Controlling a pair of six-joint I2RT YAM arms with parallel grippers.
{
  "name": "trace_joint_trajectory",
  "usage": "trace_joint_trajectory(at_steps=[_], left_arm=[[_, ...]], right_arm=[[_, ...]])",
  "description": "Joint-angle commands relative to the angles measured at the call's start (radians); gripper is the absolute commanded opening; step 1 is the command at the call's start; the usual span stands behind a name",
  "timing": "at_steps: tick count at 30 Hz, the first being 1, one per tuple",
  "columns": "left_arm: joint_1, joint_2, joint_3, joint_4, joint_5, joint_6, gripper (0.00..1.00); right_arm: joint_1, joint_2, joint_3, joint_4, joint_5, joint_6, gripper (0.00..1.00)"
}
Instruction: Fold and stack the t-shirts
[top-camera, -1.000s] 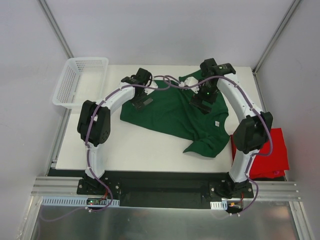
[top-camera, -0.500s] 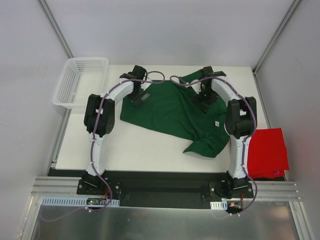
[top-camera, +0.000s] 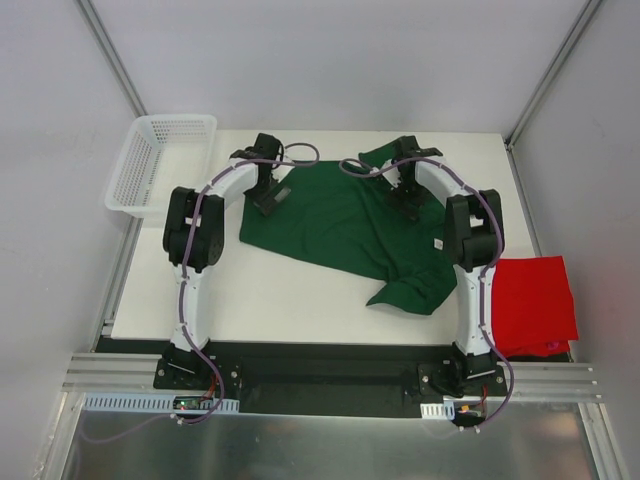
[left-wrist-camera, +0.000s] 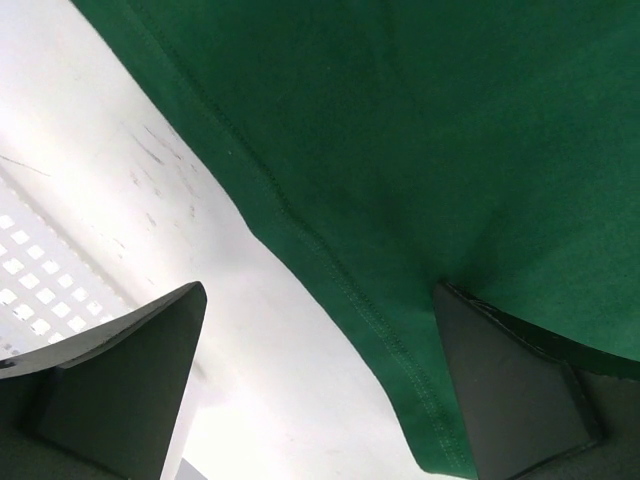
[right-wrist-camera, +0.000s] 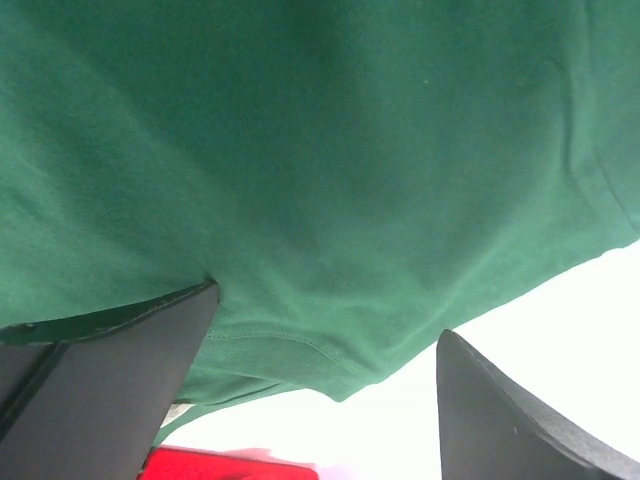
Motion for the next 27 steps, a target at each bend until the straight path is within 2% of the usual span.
trace_joint_trajectory(at_steps=[1,10,16,21,27], left_arm=[[-0.006,-0.078,-0.104,-0.045,0.036,-0.006,0.99],[-0.032,-0.272,-0.377,-0.045,0.014,0.009,0.99],[-0.035,-0.373,-0.477,-0.046,0.003,0.023,0.99],[-0.042,-0.425,-0.467,-0.052,-0.015,0.029,0.99],[-0.066,-0.453,-0.320,-0.069,0.046,-0.020,0.99]], right_arm=[[-0.002,0.028,0.016,0.078,0.094,-0.029,0.96],[-0.002,0.057,0.023,0.126,0.162,-0.055,0.96],[-0.002,0.053,0.025,0.088,0.159,-0.081,0.96],[0.001,-0.042,0.019,-0.024,0.090,-0.031,0.96],[-0.001,-0.179,0.022,-0.147,-0.117,0.049,0.96]])
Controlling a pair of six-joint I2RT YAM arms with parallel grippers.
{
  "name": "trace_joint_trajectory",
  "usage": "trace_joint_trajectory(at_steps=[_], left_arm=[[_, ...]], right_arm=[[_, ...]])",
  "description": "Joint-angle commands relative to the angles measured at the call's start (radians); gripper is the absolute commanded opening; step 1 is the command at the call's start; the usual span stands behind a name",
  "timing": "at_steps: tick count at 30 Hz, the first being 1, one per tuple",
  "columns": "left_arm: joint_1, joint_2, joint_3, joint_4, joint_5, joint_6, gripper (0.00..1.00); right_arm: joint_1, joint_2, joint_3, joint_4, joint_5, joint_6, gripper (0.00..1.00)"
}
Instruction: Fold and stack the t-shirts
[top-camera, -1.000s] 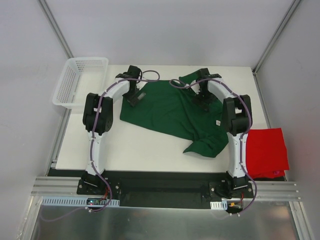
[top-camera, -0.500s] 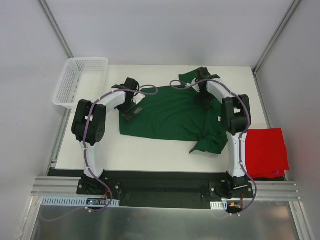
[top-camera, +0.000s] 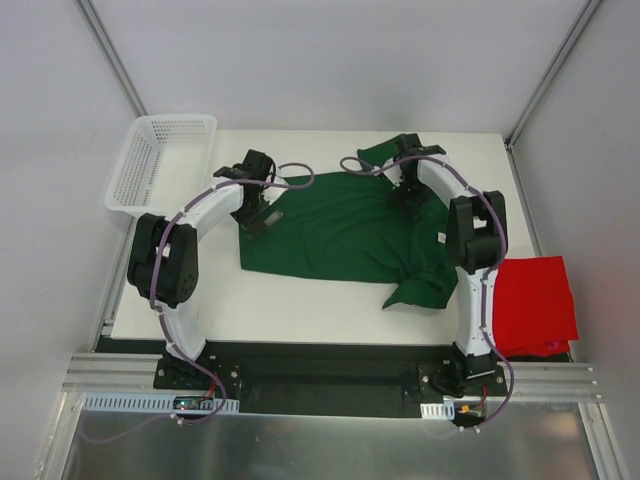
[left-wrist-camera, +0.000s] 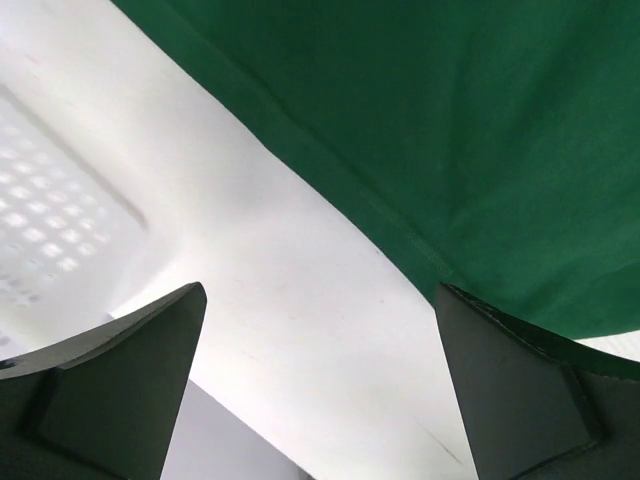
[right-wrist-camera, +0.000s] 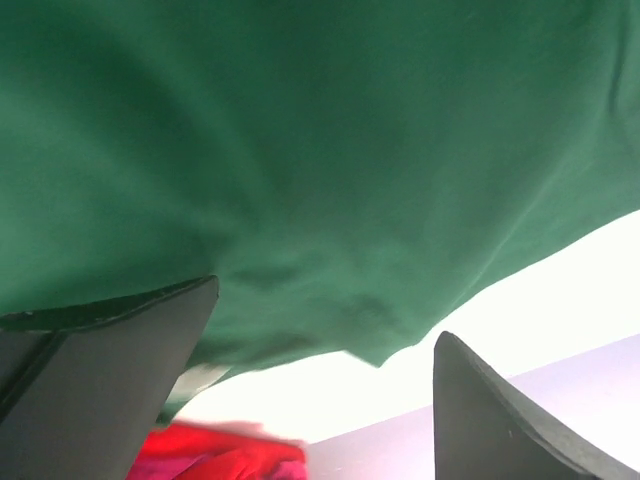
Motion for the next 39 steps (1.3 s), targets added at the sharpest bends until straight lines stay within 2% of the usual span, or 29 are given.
trace_joint_trajectory(at_steps=[1,4,7,11,15,20,26,32,39], left_arm=[[-0.032,-0.033,0.152,-0.012,0.057,-0.035,0.99],[-0.043,0.048,0.261,-0.012,0.086,-0.058,0.99],[-0.052,0.143,0.385,-0.012,0.124,-0.076,0.99],[-0.082,0.266,0.555,-0.014,0.172,-0.072,0.99],[-0.115,0.405,0.667,-0.011,0.202,-0.052,0.99],[-0.136,0.527,0.784,-0.004,0.202,-0.021,0.99],[-0.139,0.590,0.804,0.023,0.160,0.025,0.99],[-0.133,0.634,0.789,0.065,0.066,0.114,0.99],[-0.078,0.654,0.778,0.112,-0.043,0.175,0.99]], right_arm=[[-0.001,-0.168,0.041,-0.173,-0.247,0.096,0.96],[-0.001,-0.198,0.082,-0.302,-0.452,0.106,0.96],[-0.001,-0.256,0.073,-0.394,-0.592,0.082,0.96],[0.002,-0.352,0.009,-0.492,-0.648,0.030,0.96],[-0.004,-0.514,-0.138,-0.506,-0.673,-0.031,0.96],[-0.011,-0.687,-0.217,-0.600,-0.716,-0.102,0.96],[-0.015,-0.781,-0.264,-0.686,-0.757,-0.142,0.96],[-0.019,-0.746,-0.220,-0.867,-0.892,-0.233,0.96],[-0.018,-0.720,-0.315,-0.865,-0.903,-0.236,0.96]])
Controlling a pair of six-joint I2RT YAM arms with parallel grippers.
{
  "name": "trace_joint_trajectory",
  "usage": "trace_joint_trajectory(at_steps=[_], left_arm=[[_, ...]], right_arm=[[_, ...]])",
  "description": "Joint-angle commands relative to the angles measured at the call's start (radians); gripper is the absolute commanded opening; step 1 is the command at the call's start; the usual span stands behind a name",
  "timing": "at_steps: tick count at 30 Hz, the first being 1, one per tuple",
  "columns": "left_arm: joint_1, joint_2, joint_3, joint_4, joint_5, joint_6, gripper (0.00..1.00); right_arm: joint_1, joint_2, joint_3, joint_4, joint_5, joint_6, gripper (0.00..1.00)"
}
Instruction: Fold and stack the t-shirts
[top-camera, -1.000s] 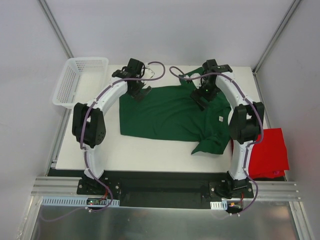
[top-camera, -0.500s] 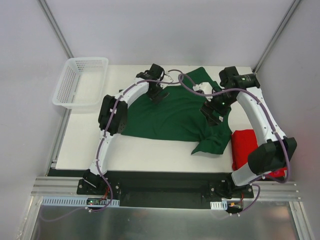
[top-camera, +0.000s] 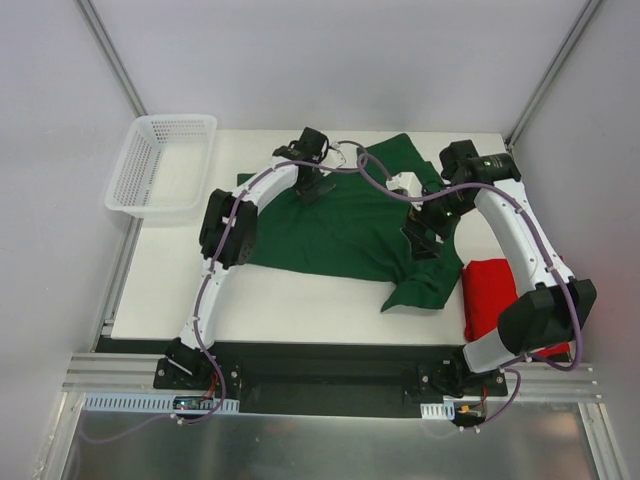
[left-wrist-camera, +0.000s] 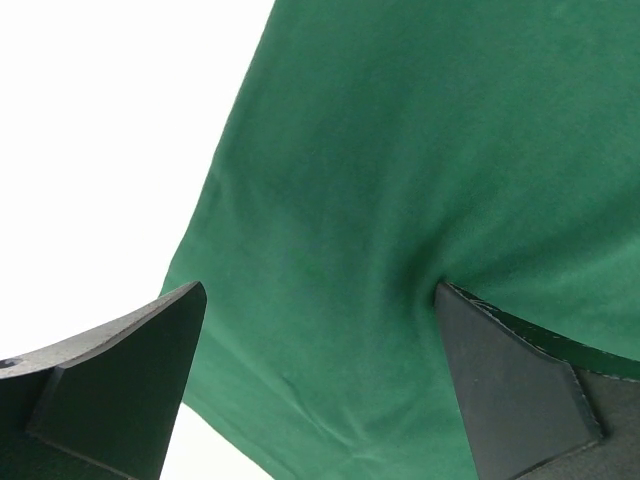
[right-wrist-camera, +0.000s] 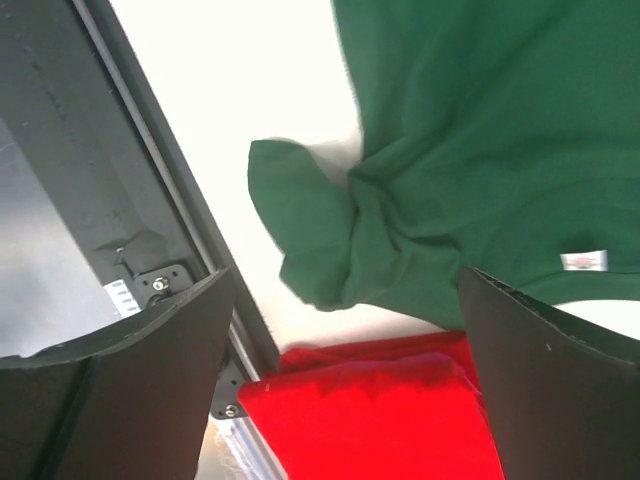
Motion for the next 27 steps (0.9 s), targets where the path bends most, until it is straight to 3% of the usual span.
trace_joint_trajectory(at_steps=[1,10,13,18,22,27], left_arm=[[0.065,0.047,-0.001,0.046,-0.134,0.084,0.99],[0.154,0.027,-0.070,0.249,-0.306,0.190,0.99],[0.151,-0.035,-0.129,0.304,-0.322,0.164,0.99],[0.107,-0.278,-0.321,0.393,-0.344,0.141,0.99],[0.035,-0.460,-0.436,0.398,-0.355,0.115,0.99],[-0.083,-0.658,-0.682,0.387,-0.340,0.063,0.99]], right_arm=[[-0.005,0.020,-0.045,-0.338,-0.072,-0.044,0.96],[0.003,0.027,-0.115,-0.338,-0.106,-0.064,0.96],[0.002,0.047,-0.111,-0.332,-0.134,-0.073,0.96],[0.001,0.077,-0.089,-0.238,-0.100,-0.009,0.96],[0.006,0.109,-0.091,-0.067,-0.039,0.099,0.96],[0.063,0.217,-0.072,-0.079,-0.023,0.070,0.96]])
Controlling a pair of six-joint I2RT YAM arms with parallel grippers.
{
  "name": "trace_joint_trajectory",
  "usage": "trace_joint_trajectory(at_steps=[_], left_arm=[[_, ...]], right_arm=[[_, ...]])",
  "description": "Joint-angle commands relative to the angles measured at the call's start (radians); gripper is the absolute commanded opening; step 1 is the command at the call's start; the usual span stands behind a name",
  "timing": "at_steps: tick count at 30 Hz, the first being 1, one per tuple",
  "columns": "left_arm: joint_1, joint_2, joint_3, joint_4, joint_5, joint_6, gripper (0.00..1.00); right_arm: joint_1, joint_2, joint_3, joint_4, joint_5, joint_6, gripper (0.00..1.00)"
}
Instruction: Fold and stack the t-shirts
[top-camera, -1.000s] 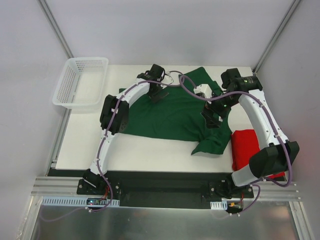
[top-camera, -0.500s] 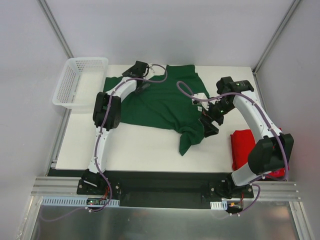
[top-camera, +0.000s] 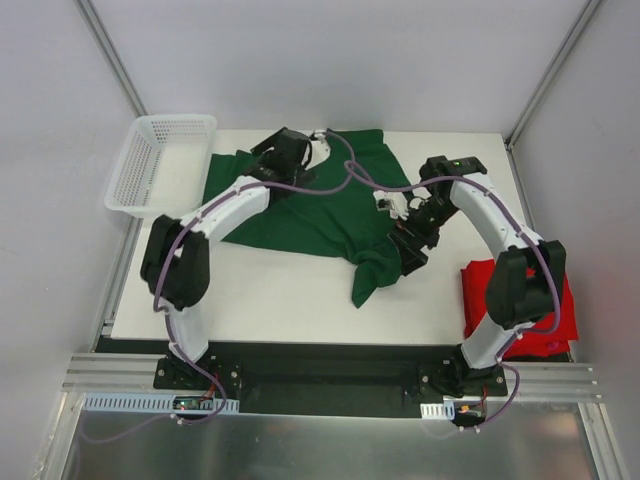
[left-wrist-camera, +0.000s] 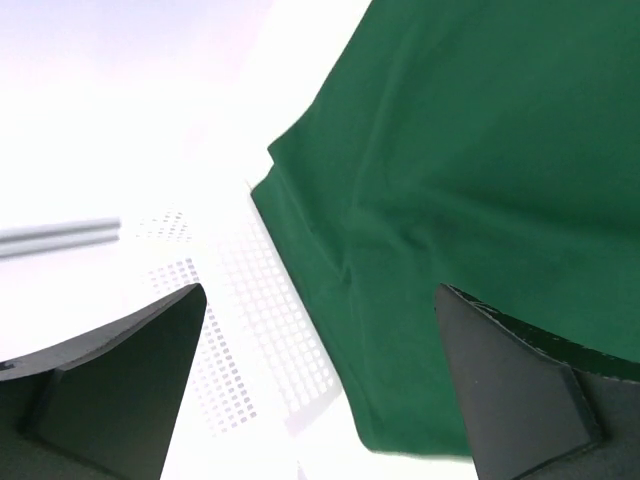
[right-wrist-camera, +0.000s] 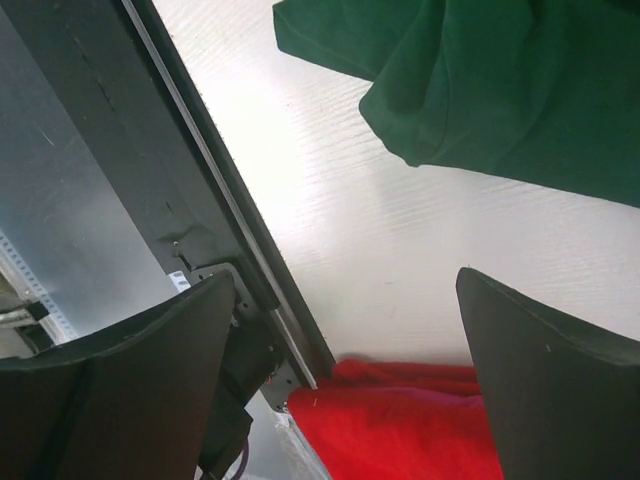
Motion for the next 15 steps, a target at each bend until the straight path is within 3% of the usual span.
trace_joint_trajectory(at_steps=[1,4,9,15], left_arm=[[-0.082,-0.186,-0.167,0.017,-0.002,-0.070,0.99],[-0.078,-0.255,-0.289,0.011,0.004,-0.128,0.99],[0.008,-0.338,-0.378,-0.038,0.045,-0.248,0.99],[0.277,-0.446,-0.439,-0.081,0.178,-0.290,0.99]], right_arm=[[0.065,0.092,0.015,-0.056,0.042,0.004,0.96],[0.133,0.145,-0.030,0.013,0.134,0.007,0.96],[0.309,0.059,-0.178,0.261,0.399,0.104,0.96],[0.409,-0.113,-0.329,0.577,0.542,0.176,0.96]])
